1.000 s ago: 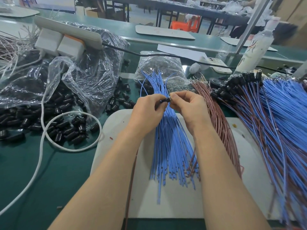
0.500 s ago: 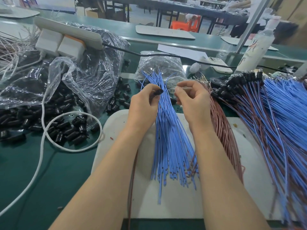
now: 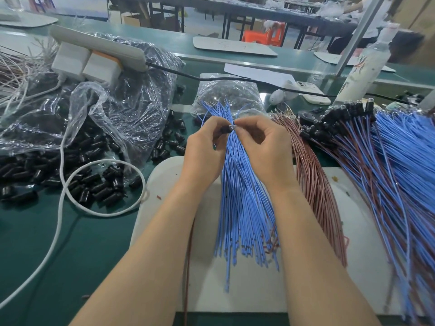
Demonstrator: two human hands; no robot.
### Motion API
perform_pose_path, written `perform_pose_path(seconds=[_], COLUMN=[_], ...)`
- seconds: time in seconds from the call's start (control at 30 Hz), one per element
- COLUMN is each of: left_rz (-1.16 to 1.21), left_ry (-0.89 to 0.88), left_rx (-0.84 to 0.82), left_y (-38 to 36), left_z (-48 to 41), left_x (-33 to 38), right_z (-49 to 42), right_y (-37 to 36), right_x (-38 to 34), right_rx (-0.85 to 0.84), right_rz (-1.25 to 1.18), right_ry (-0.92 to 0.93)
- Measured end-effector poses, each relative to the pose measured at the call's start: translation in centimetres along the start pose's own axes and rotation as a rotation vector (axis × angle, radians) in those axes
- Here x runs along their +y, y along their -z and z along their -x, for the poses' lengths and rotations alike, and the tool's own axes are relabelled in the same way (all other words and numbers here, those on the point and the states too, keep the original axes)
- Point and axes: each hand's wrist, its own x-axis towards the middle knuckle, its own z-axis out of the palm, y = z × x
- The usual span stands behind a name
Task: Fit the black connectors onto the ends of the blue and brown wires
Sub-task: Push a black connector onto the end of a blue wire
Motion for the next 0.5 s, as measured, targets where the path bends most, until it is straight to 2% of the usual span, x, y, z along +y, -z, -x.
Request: perform_pose_path(seconds=[0.37, 0.5], left_rz=[-0.152, -0.248], left_ry=[-0.057, -0.093], left_rx=[-0.04, -0.067], left_y=[0.07, -0.04], left_z=[0.06, 0.12], left_x=[0.26, 0.13], right_z=[0.07, -0.2], right_y=[0.11, 0.2], right_x=[0.14, 0.38], right_rx=[0.008, -0.006], right_rz=[0.111, 0.115], right_ry=[0.033, -0.023])
